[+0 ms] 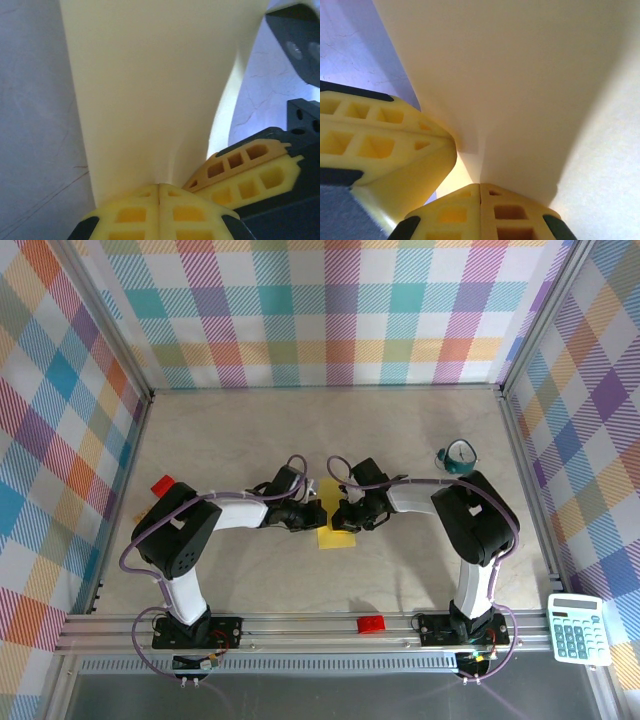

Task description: Fold a paper plane with a square sheet of paper (fold left side to right side)

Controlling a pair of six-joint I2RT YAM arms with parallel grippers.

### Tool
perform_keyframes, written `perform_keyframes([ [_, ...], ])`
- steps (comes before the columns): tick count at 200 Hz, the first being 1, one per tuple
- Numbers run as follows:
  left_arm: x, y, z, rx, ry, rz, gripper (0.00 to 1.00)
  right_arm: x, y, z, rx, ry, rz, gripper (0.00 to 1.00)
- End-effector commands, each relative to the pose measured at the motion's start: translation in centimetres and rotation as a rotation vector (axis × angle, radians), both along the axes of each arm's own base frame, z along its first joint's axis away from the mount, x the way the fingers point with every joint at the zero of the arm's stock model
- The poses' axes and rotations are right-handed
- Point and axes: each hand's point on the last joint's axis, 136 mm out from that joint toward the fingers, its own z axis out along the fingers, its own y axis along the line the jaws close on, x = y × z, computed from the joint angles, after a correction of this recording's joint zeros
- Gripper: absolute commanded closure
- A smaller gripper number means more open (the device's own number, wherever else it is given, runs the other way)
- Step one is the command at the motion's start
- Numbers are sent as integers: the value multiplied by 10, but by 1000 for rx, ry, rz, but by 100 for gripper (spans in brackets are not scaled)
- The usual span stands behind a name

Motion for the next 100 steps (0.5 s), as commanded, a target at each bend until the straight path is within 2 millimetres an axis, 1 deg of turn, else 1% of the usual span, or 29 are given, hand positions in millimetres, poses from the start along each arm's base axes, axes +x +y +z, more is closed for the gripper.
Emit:
perform_keyframes([
  [1,19,-13,29,-99,-55,-14,100,-16,-28,-42,-167,71,-5,100],
  [19,23,-16,28,-111,-67,-26,100,-17,-34,-49,-208,77,-10,100],
  [36,24,-17,21,-110,-62,-29,100,-18,-38,-52,-230,80,-10,100],
  [64,24,-13,9,-84,-56,-26,100,-19,-41,-55,-251,83,-10,100],
  [100,28,-7,-1,-55,-54,-16,100,-20,-43,-58,-268,89,-3,100],
])
